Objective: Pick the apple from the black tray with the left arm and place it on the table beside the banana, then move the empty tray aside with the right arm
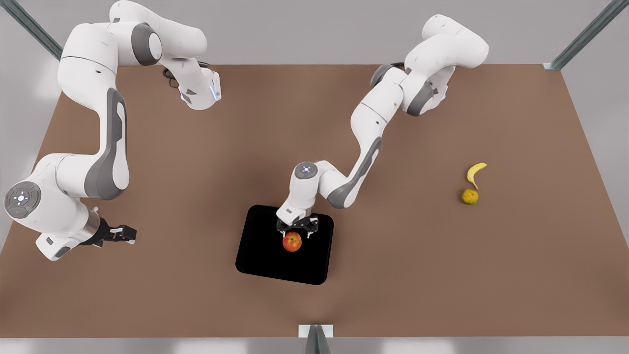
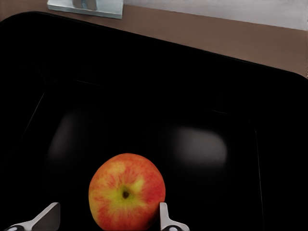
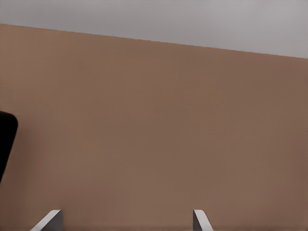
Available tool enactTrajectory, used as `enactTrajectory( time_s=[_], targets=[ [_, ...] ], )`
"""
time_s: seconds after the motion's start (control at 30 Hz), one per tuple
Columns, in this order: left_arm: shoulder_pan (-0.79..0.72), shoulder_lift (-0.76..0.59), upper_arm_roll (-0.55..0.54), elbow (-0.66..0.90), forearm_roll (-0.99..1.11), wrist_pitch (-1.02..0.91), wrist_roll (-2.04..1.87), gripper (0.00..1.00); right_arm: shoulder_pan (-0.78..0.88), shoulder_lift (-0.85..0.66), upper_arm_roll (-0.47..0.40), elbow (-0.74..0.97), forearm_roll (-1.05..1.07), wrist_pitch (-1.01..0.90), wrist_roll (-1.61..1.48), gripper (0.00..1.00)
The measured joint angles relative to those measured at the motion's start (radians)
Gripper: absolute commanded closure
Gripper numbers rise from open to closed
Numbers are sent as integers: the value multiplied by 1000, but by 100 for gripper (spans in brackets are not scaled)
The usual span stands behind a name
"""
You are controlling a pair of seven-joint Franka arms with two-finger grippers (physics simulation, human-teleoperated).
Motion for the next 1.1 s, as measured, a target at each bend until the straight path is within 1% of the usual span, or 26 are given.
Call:
enactTrajectory(
  time_s=[0.27, 0.4, 0.73, 0.77, 0.8, 0.87, 0.9, 1.03, 1.1],
  targets=[
    [2, 27, 14, 21, 0, 95, -32, 0, 0, 1, -4, 0, 0, -1, -2, 0],
    [2, 41, 44, 30, 0, 134, -44, 0, 0, 1, -5, 0, -1, -1, -2, 0],
    [-14, 96, 82, 47, 1, 188, -77, 0, 0, 2, -7, 0, -1, -1, -3, 0],
    [-15, 99, 84, 47, 1, 191, -79, 3, 0, 2, -8, 0, -1, -1, -3, 0],
    [-18, 100, 87, 47, 1, 194, -82, 14, 0, 2, -8, 0, -1, -1, -4, 0],
    [-19, 101, 90, 47, 2, 198, -89, 26, 0, 2, -9, 0, -1, -1, -4, 0],
    [-20, 100, 91, 47, 3, 199, -92, 30, 0, 2, -9, 0, -1, -1, -4, 0],
    [-21, 73, 98, 45, 5, 175, -97, 30, 0, 2, -6, 0, -1, -1, -4, 0],
    [-22, 31, 92, 40, 3, 125, -88, 28, 0, 2, -4, 0, -1, -1, -4, 0]
  ],
)
